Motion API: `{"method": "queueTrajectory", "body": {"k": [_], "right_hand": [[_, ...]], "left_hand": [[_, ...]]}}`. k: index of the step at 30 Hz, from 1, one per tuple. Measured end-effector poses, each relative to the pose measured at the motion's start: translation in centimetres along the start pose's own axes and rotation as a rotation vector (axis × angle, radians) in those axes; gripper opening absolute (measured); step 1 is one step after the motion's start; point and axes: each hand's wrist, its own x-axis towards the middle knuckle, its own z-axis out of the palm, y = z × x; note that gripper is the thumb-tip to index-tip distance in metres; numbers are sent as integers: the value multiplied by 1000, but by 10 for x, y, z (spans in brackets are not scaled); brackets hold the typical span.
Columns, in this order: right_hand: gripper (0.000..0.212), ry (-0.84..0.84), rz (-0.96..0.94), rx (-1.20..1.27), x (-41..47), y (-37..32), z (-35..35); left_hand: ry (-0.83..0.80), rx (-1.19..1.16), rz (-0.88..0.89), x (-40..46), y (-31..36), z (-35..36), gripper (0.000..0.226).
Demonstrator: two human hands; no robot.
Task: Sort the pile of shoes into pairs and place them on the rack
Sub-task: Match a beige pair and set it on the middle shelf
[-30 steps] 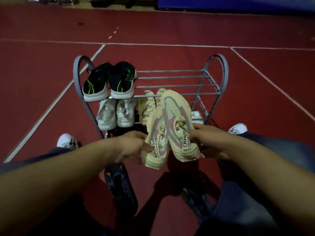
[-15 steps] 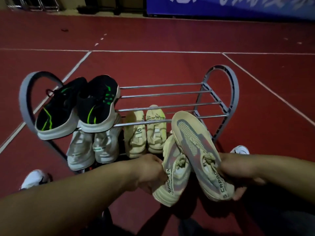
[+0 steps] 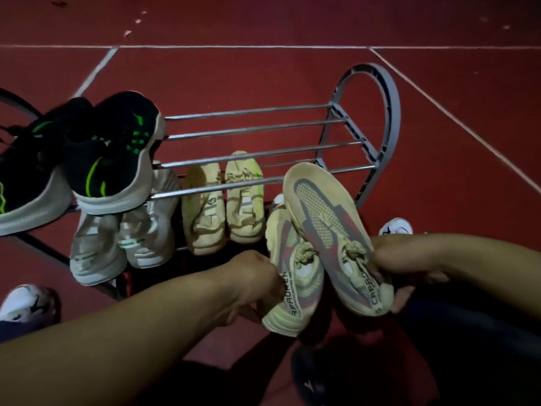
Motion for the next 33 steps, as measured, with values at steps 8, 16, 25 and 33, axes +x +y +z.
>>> {"method": "queueTrajectory", "body": {"k": [8,16,25,33], "right_hand": [[47,-27,-26,47,5,8,0],[49,-57,82,134,-7,25,-14],[44,-75,157,99,-13,26,-16],[26,126,19,407,11,9,-12]], "left_hand": [[114,39,46,-5,4,5,21],[134,-15,6,-6,-4,20,10],[161,-77,107,29,14,1,25],[410,-321,292,99,12,10,18]]}}
